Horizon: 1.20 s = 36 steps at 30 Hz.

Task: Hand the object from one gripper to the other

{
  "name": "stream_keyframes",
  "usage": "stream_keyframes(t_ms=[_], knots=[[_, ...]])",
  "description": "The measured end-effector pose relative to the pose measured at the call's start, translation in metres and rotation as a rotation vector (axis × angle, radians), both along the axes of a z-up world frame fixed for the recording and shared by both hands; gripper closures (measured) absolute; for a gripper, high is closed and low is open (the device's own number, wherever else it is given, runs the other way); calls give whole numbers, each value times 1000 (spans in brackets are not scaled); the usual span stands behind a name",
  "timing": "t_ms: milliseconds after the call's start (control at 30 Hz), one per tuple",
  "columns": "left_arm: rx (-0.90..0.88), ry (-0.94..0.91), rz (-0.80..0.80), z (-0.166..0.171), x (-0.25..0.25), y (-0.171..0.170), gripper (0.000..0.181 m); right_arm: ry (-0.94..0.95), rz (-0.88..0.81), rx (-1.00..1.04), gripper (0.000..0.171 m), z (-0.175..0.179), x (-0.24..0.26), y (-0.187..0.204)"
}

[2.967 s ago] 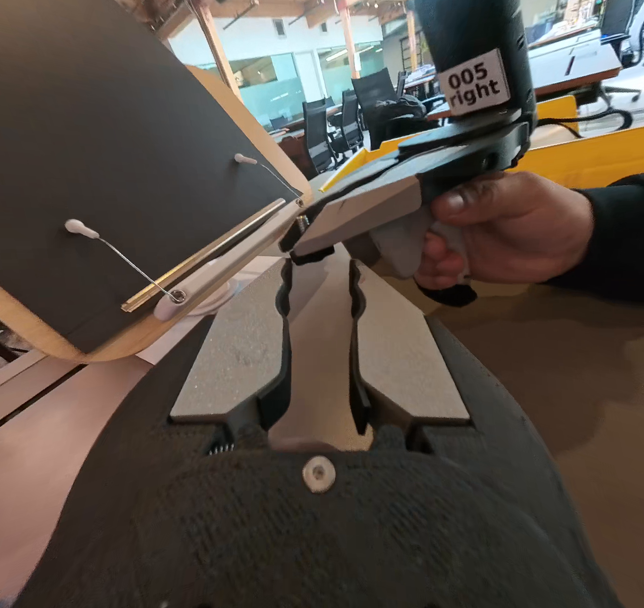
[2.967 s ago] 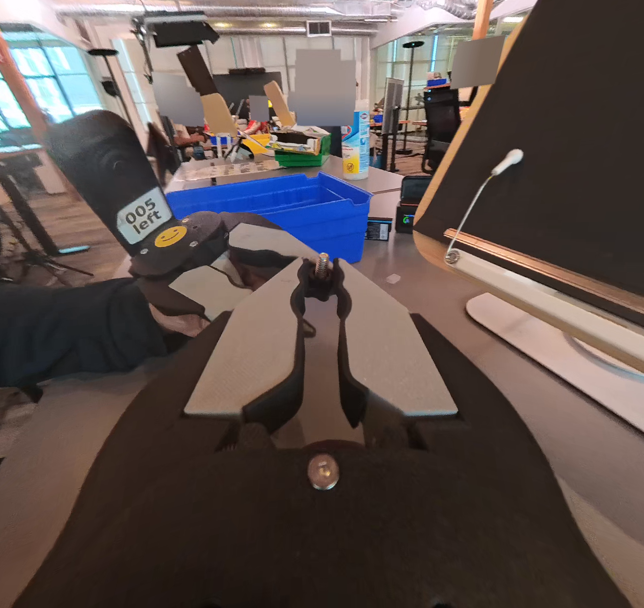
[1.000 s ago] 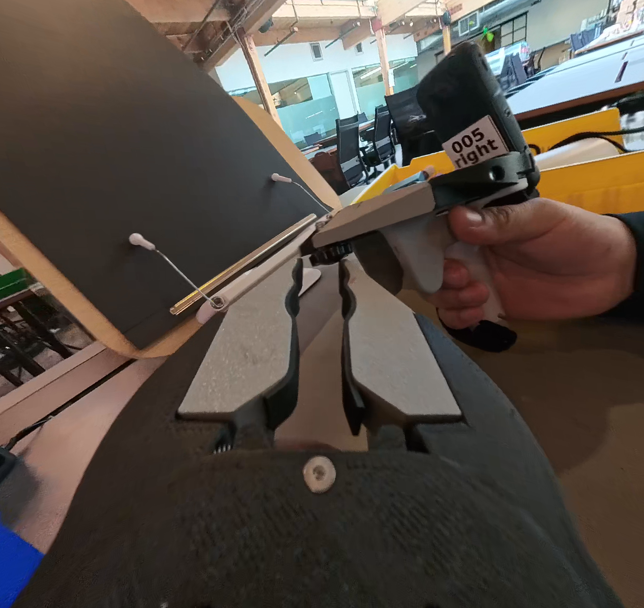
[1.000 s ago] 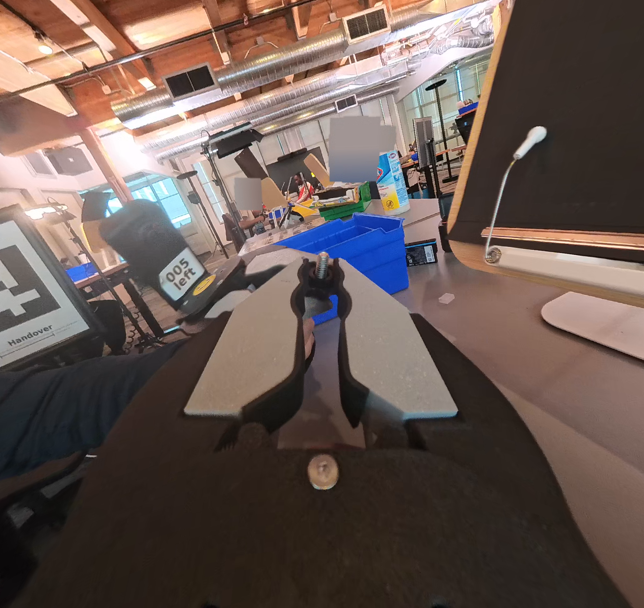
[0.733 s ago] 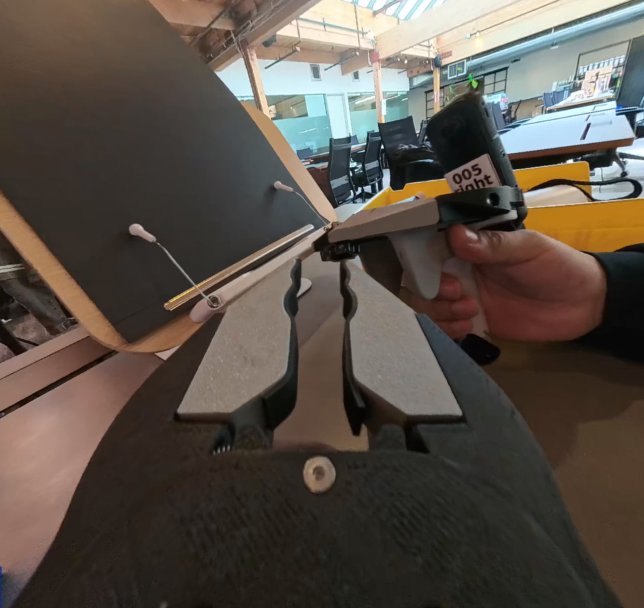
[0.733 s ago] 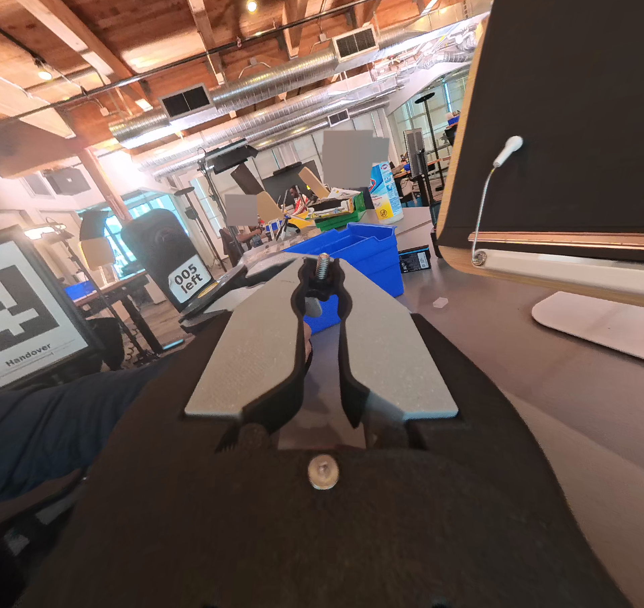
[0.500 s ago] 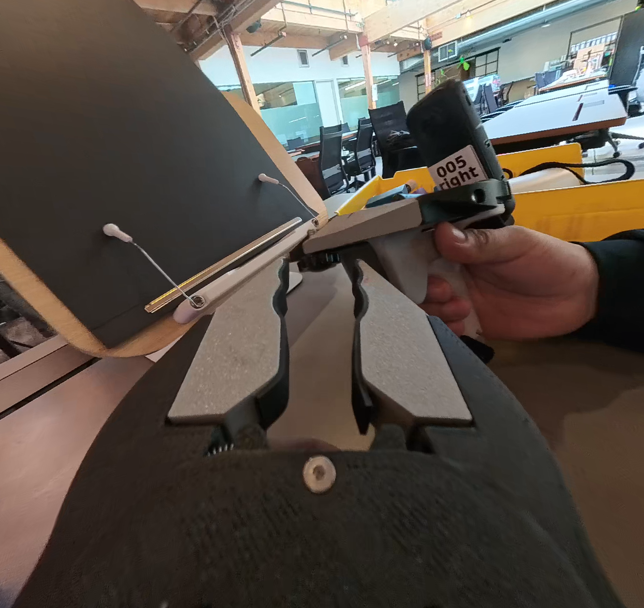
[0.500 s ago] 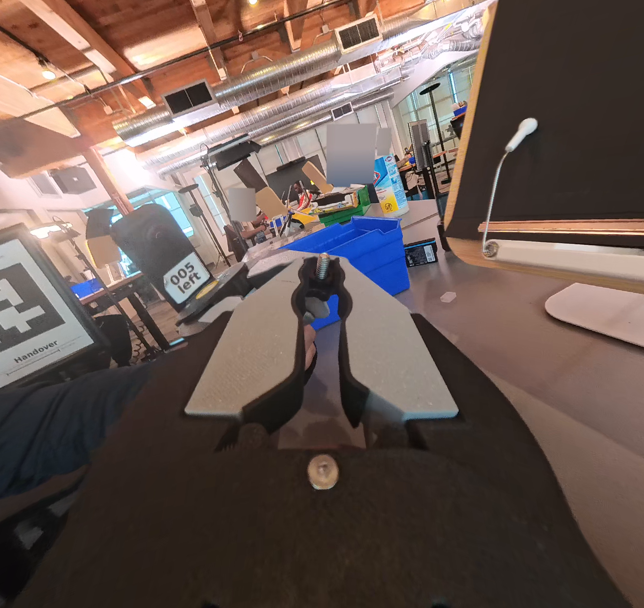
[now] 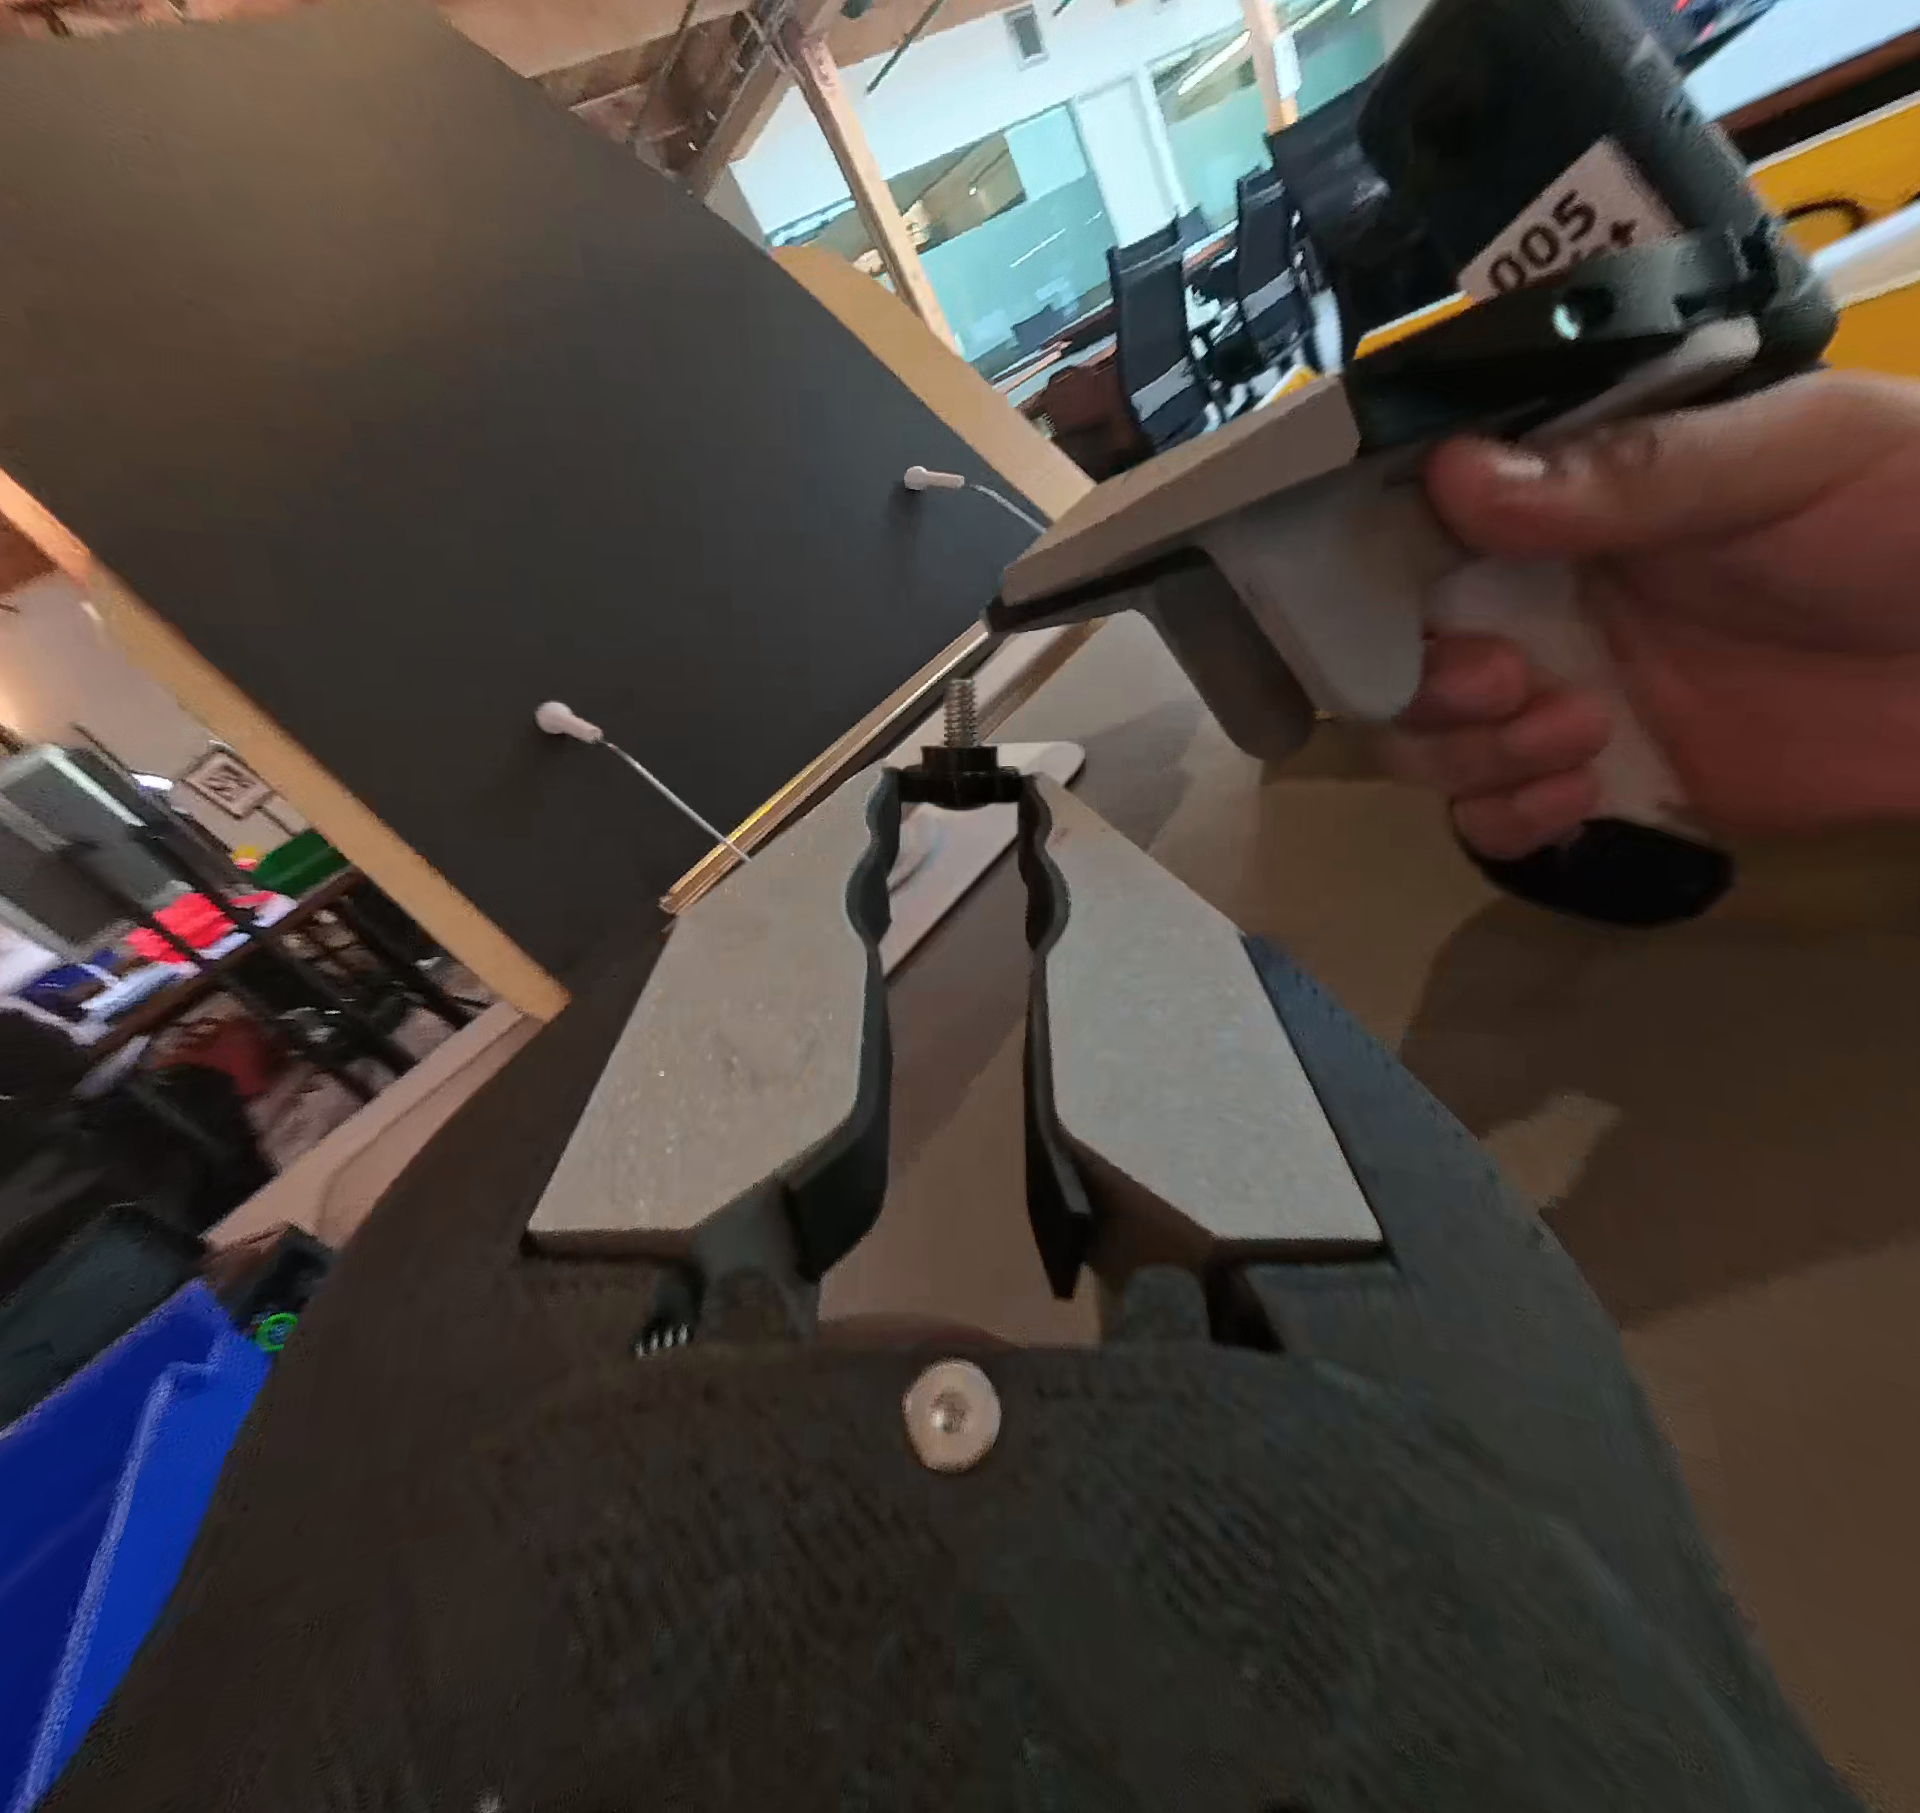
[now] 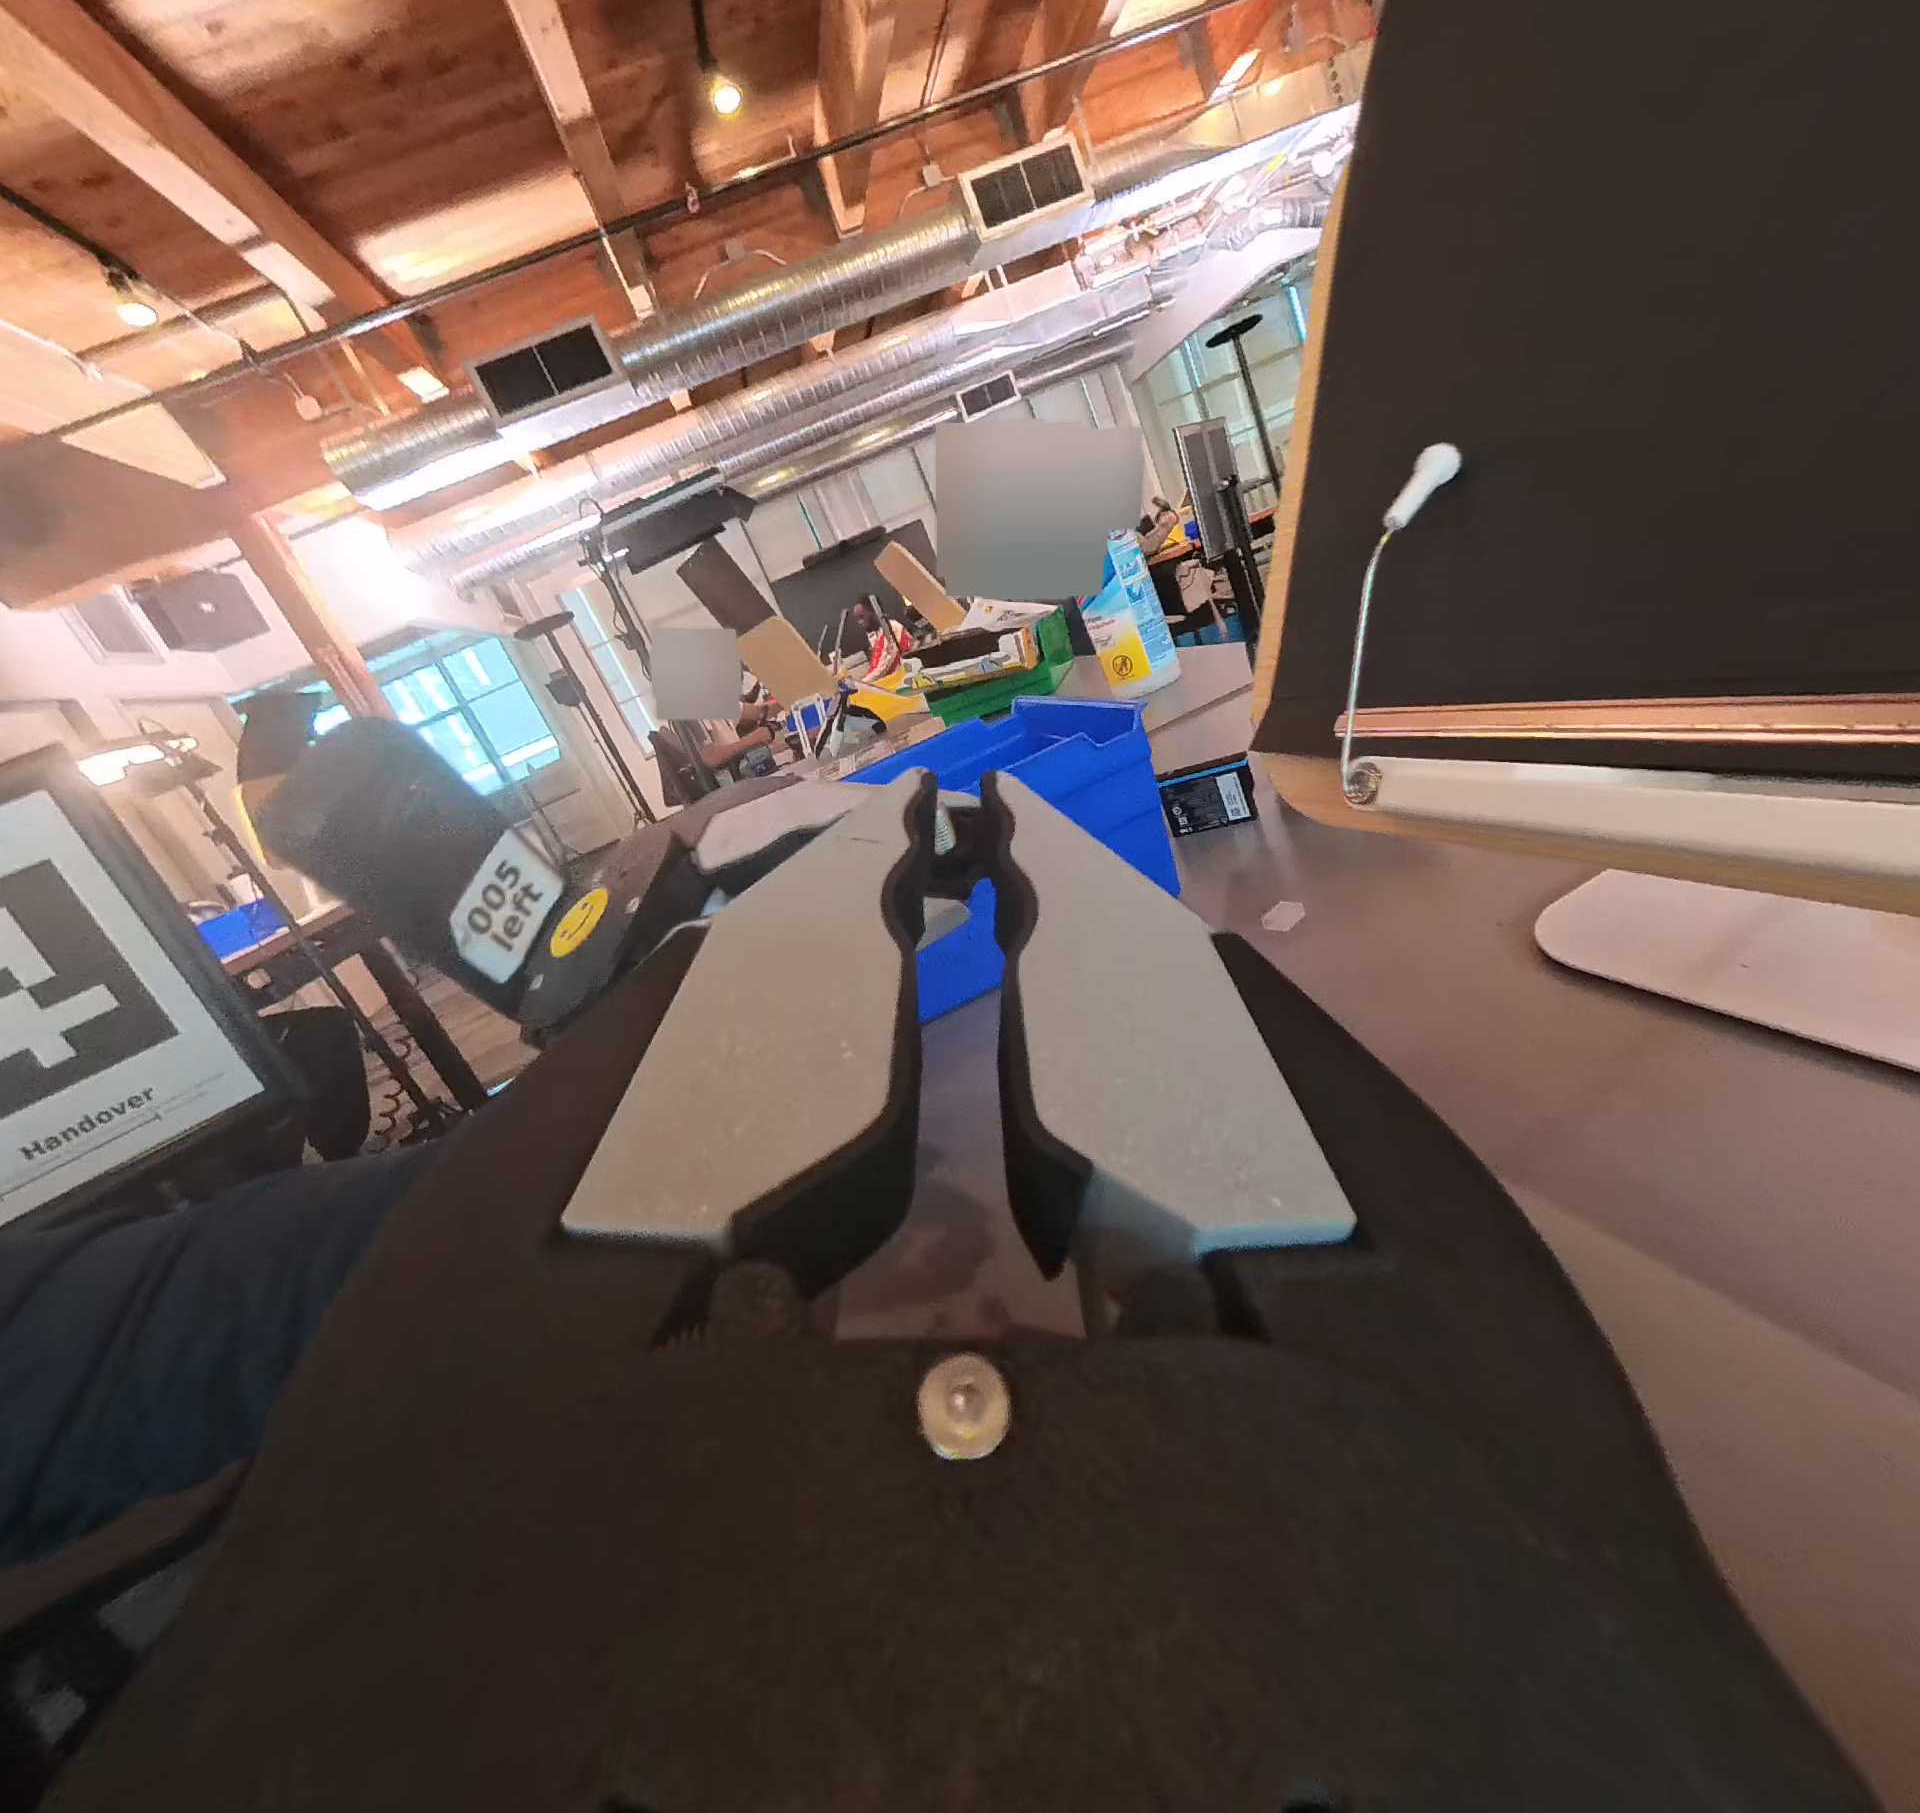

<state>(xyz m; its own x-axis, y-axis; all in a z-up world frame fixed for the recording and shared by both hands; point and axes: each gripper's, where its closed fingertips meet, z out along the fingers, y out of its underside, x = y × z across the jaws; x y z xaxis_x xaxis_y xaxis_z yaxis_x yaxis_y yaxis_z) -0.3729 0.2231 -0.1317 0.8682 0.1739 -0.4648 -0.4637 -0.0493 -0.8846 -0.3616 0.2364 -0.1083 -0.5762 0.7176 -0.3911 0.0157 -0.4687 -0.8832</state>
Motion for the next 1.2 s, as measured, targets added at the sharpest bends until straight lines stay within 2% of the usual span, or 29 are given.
stream_keyframes(t_ms=[233,367,700,1067,1200], knots=[[-43,125,36,-9,6,6,161,-45,-28,126,152,-10,-3,-6],[-31,133,39,-7,7,5,161,-55,-6,165,160,-15,-4,-14],[-37,81,14,-8,9,5,161,-42,-54,305,165,-20,-5,-17],[-124,-278,-162,-28,15,10,155,127,-371,1065,168,-30,-4,-13],[-195,-395,-261,-38,26,11,147,211,-507,1390,168,-31,-3,-5]])
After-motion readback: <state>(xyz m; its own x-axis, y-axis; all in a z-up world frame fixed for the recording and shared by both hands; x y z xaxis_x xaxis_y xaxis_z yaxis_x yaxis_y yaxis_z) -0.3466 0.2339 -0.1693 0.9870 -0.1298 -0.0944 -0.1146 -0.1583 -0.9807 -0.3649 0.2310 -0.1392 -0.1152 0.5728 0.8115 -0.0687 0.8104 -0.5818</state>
